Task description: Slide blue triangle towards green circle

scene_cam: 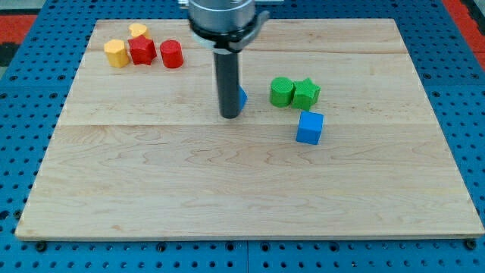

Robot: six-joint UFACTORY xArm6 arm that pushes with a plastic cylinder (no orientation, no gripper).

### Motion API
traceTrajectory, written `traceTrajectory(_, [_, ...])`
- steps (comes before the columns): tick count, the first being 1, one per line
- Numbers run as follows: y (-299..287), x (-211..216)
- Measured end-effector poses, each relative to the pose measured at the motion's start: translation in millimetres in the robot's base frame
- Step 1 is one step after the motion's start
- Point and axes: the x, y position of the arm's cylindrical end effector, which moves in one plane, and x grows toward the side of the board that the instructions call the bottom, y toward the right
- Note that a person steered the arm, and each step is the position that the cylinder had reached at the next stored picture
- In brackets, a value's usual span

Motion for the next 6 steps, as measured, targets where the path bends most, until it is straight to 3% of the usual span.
traceTrajectory(2, [10,11])
traceTrajectory(3, [-64,-5])
traceTrajectory(6, [-2,-8])
